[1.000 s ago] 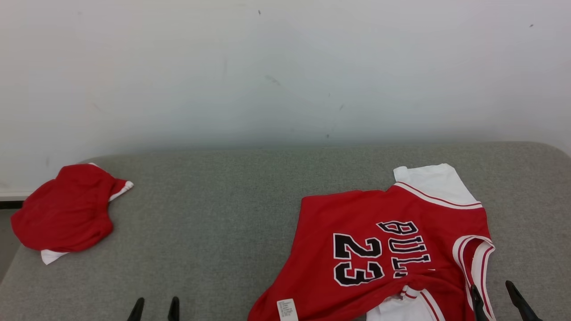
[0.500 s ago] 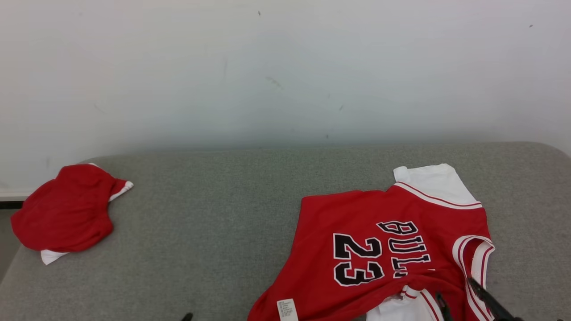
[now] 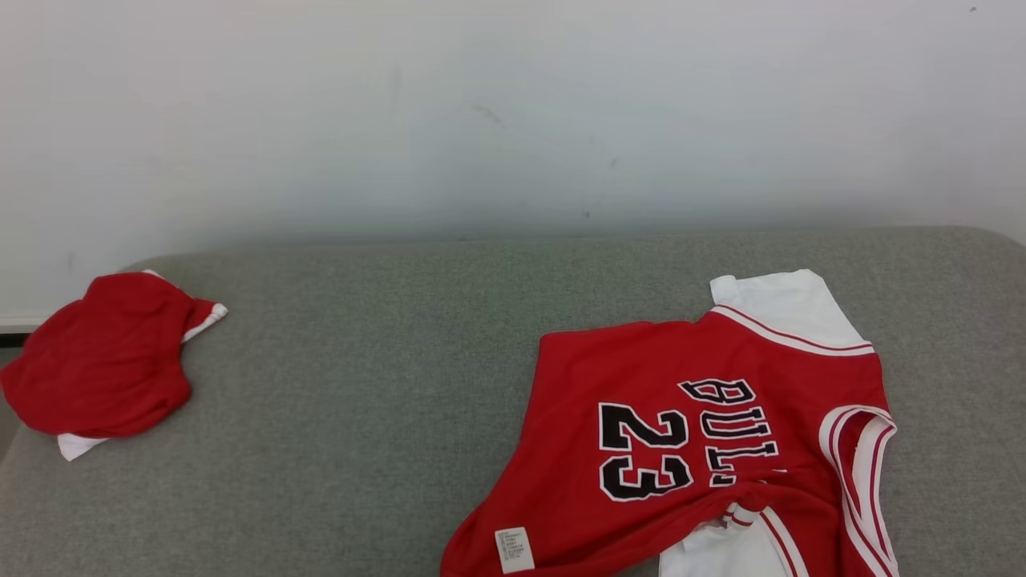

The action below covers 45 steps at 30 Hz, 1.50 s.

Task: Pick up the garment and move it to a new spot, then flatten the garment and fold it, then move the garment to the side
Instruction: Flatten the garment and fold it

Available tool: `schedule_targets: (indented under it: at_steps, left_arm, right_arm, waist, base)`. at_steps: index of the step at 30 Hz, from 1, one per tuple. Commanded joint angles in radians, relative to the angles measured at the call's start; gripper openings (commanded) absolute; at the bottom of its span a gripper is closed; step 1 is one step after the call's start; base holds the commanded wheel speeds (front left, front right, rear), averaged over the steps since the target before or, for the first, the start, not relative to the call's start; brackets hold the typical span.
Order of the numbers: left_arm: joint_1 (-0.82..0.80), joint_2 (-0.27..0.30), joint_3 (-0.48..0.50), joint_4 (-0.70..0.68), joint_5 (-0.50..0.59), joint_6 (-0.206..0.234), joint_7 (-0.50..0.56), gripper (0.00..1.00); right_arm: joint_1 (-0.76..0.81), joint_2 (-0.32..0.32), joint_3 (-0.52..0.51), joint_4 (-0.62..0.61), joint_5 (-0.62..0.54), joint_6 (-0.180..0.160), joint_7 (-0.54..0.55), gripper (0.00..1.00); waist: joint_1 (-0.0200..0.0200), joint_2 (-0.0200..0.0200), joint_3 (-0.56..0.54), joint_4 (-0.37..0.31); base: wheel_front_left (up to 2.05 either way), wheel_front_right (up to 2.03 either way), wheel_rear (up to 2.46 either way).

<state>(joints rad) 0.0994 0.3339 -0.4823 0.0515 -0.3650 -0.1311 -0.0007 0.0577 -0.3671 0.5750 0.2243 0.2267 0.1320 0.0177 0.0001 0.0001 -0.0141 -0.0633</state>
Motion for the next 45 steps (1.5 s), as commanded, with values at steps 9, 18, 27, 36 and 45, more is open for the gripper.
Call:
schedule_targets:
  at_steps: [9,18,27,36,45]
  left_arm:
    - [-0.088,0.026,-0.071,0.063,-0.024,0.001,-0.045,1.00]
    - [-0.176,0.042,-0.139,0.105,-0.049,0.001,-0.072,1.00]
    - [-0.219,0.047,-0.182,0.133,-0.066,0.001,-0.098,1.00]
    - [-0.241,0.066,-0.222,0.137,-0.075,0.001,-0.093,1.00]
    - [-0.249,0.083,-0.258,0.136,-0.079,0.001,-0.073,1.00]
  right_arm:
    - [-0.103,0.031,0.012,0.109,-0.045,-0.003,-0.045,1.00]
    - [-0.169,0.068,-0.015,0.186,-0.126,-0.003,-0.049,1.00]
    - [-0.201,0.092,-0.045,0.224,-0.161,-0.004,-0.066,1.00]
    - [-0.199,0.098,-0.054,0.233,-0.150,-0.004,-0.077,1.00]
    - [-0.192,0.097,-0.047,0.238,-0.138,-0.004,-0.081,1.00]
  waist:
    - [-0.0001,-0.0001,0.061,0.011]
    - [-0.0001,-0.0001,0.127,0.028]
    - [-0.0001,-0.0001,0.148,0.027]
    - [-0.0001,-0.0001,0.156,0.021]
    - [-0.0001,-0.0001,0.166,0.018]
  base:
    - [0.00,0.00,0.00]
    - [0.00,0.00,0.00]
    - [0.00,0.00,0.00]
    - [0.00,0.00,0.00]
    - [0.00,0.00,0.00]
